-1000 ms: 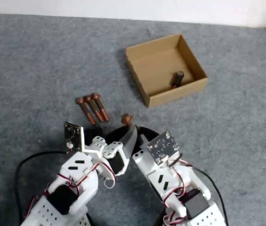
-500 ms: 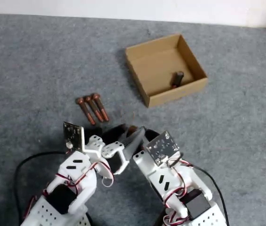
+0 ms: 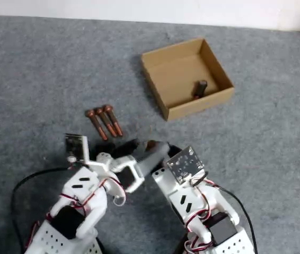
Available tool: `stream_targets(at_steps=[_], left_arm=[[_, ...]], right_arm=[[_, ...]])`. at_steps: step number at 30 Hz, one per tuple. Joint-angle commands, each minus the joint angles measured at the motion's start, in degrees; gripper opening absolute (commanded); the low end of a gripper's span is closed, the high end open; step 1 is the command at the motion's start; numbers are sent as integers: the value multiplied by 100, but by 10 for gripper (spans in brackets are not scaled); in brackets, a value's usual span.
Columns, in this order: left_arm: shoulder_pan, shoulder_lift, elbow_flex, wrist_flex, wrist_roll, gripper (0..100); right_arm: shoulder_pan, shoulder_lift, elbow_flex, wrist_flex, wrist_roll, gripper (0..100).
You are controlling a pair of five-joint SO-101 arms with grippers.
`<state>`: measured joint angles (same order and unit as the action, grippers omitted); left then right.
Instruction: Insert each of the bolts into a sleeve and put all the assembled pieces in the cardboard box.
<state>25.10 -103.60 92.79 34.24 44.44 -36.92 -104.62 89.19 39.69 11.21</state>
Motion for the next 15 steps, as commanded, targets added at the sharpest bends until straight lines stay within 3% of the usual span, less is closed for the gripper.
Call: stream_targets(at_steps=[1,6,9,12,15], left_arm=[[-523,-57,-400,9,316,323],[-646,-22,-382,44,229,322],[-1007,-13,-251,18,-343,306],[-1270,-4,-224,35,-659,184],[-1552,-4,-180,9,-1697,17]], right_arm=[[251,-75,4,-259,53,4],[259,-75,136,-259,70,4],[277,-66,224,-268,79,4],[277,-66,426,-505,79,4],[277,-57,637,-813,70,4]])
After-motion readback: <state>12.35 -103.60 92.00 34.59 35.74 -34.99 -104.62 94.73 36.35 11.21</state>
